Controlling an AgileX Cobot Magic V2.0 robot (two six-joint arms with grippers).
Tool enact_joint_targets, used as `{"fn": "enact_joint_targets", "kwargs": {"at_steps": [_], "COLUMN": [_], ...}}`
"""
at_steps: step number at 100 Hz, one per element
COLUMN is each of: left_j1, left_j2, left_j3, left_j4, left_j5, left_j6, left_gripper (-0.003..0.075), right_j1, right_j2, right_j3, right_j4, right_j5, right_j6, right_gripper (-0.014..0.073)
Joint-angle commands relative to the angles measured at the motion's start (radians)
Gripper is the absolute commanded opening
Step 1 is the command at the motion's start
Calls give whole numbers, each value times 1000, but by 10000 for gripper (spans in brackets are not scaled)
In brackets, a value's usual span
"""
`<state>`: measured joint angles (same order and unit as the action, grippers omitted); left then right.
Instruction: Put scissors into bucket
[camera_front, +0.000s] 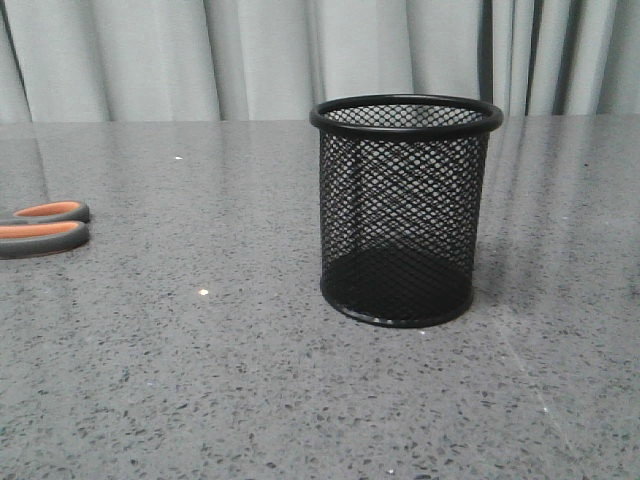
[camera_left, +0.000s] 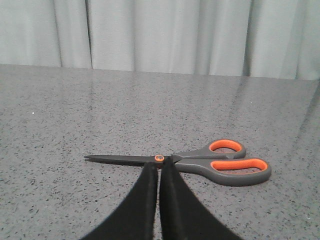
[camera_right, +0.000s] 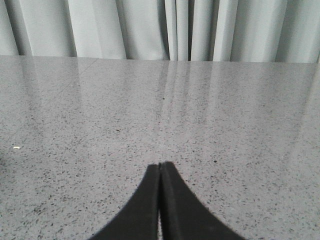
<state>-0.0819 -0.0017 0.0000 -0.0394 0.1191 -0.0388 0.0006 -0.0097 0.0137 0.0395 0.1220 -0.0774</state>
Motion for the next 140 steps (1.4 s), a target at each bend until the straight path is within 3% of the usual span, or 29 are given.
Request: {"fn": "enact_joint_targets", "kwargs": {"at_steps": [1,15,31,57,73,87,107,120,140], "left_j1": [2,2,2,2,2,2,2,2,2], "left_j2": [-27,-27,-27,-27,-15,92,397,585,761], "left_j3": [40,40,40,10,-117,-306,-660,-848,-1014], "left_j4": [-20,-97,-301,-577,-561,-450,-264,-258,-252], "left_j5": [-81,-83,-108,-111,-61,80,393,578,759], "left_j6": [-11,-11,-11,-11,2,8,57,191,216], "left_gripper": [-20,-20,-20,-20,-20,-20,-20,-20,-19], "right_j1": [-4,-4,-4,-4,-4,-4,-4,-4,-4], "right_j2": [-24,-24,-24,-22,-17,58,334,531,739], "right_j3": [6,6,6,-9,-107,-255,-520,-698,-873], "right_j4": [2,61,165,492,477,369,269,207,194], "right_j5": [-92,-103,-144,-188,-112,34,251,431,615], "right_j6": [1,1,1,1,1,-1,-1,-1,-53], "right_gripper": [-66,-66,-66,-66,-65,-51,-51,-52,-52]}}
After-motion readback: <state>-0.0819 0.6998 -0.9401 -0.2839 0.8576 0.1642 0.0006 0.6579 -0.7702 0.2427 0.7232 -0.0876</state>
